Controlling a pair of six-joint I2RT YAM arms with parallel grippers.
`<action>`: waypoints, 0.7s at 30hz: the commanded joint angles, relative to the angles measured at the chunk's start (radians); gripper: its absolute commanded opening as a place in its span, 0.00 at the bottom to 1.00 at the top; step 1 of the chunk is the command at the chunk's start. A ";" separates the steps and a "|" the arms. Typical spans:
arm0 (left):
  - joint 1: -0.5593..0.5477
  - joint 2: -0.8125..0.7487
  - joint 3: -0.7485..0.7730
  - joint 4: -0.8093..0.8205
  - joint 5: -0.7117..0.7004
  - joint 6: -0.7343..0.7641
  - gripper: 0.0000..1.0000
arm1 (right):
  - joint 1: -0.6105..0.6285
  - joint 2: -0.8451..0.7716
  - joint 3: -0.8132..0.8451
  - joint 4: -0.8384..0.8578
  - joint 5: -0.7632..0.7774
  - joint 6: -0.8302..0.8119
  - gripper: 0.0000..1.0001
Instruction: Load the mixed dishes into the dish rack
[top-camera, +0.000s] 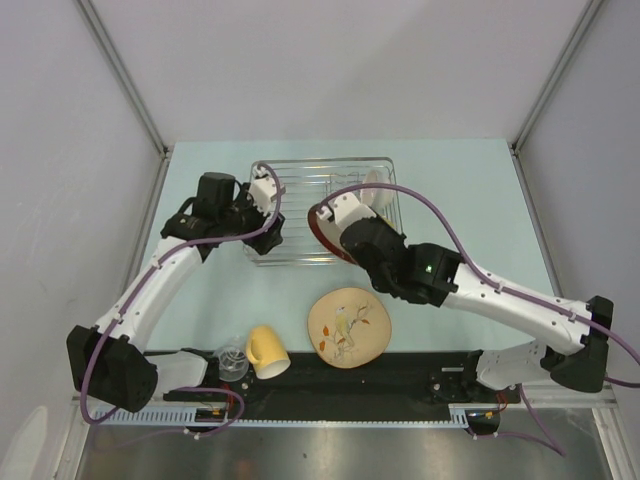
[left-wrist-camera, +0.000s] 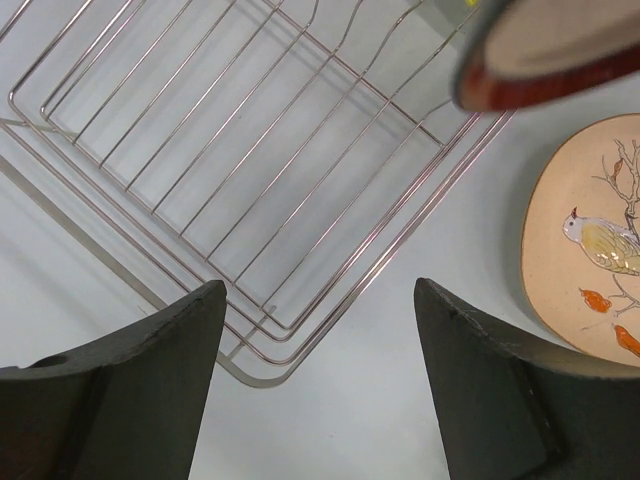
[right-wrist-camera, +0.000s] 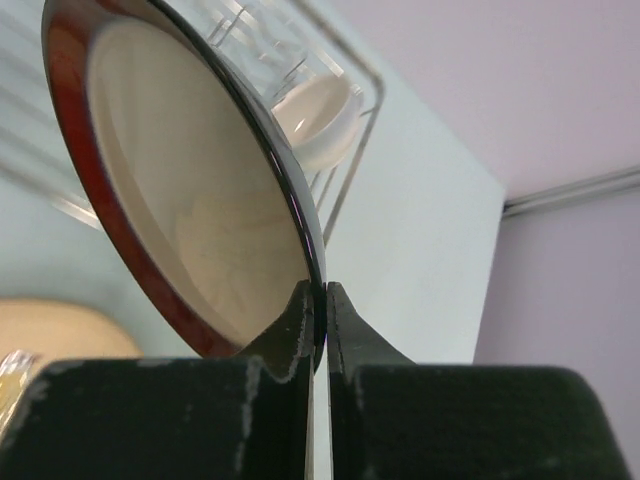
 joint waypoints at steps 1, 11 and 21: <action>0.026 -0.035 -0.010 0.017 0.039 -0.016 0.81 | -0.119 0.019 0.113 0.414 0.070 -0.249 0.00; 0.094 -0.022 -0.039 0.031 0.075 -0.013 0.80 | -0.298 0.208 0.153 0.771 -0.056 -0.553 0.00; 0.121 0.002 -0.065 0.055 0.090 -0.023 0.80 | -0.326 0.383 0.147 1.099 -0.135 -0.858 0.00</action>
